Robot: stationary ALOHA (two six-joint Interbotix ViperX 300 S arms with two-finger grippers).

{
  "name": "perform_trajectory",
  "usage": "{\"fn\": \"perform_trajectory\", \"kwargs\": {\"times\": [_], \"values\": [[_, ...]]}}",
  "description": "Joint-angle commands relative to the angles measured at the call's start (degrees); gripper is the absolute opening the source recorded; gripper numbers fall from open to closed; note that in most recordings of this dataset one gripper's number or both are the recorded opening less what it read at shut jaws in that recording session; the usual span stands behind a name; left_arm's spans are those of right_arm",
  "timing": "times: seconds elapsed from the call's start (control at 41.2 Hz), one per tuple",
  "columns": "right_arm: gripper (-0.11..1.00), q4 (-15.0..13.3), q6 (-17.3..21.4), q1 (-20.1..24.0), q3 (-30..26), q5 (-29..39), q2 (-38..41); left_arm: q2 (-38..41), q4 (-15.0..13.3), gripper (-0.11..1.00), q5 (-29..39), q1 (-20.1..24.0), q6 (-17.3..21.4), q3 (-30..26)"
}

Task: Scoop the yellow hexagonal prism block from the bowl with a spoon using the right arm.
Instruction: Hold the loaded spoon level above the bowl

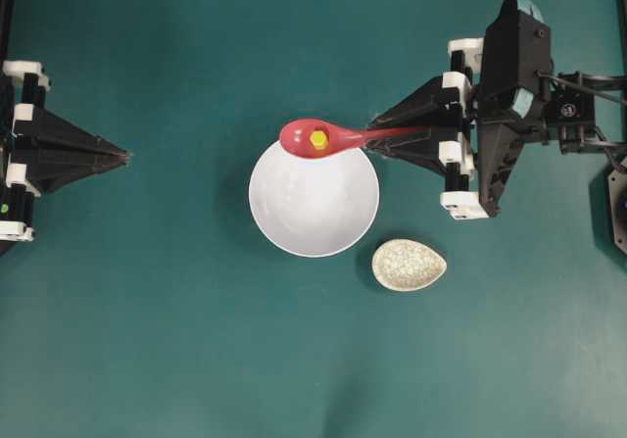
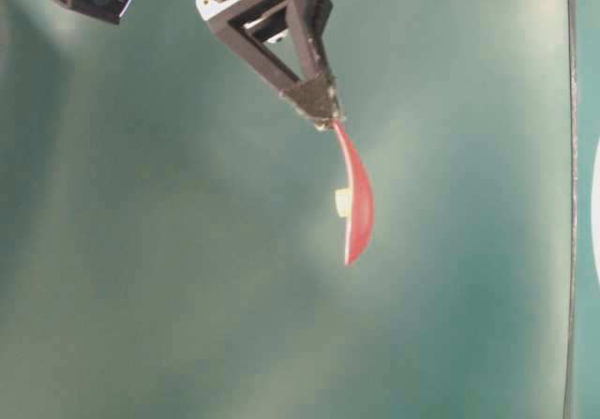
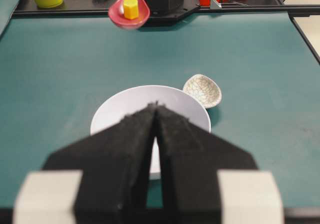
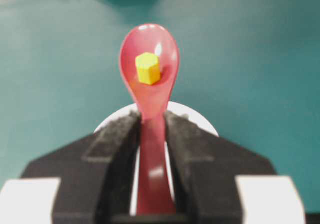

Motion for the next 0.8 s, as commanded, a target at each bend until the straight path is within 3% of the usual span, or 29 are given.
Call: {"fn": "perform_trajectory", "kwargs": {"times": [0.0, 0.412, 0.776], "values": [[0.24, 0.0, 0.1, 0.2, -0.6, -0.8, -1.1, 0.3, 0.1, 0.01, -0.3, -0.1, 0.1, -0.5], [0.24, 0.3, 0.4, 0.2, 1.5, -1.8, -0.9, 0.1, 0.1, 0.01, -0.4, -0.1, 0.4, -0.6], [0.24, 1.5, 0.4, 0.2, 7.1, -10.6, -0.5, 0.5, 0.1, 0.01, -0.2, 0.0, 0.4, -0.5]]}}
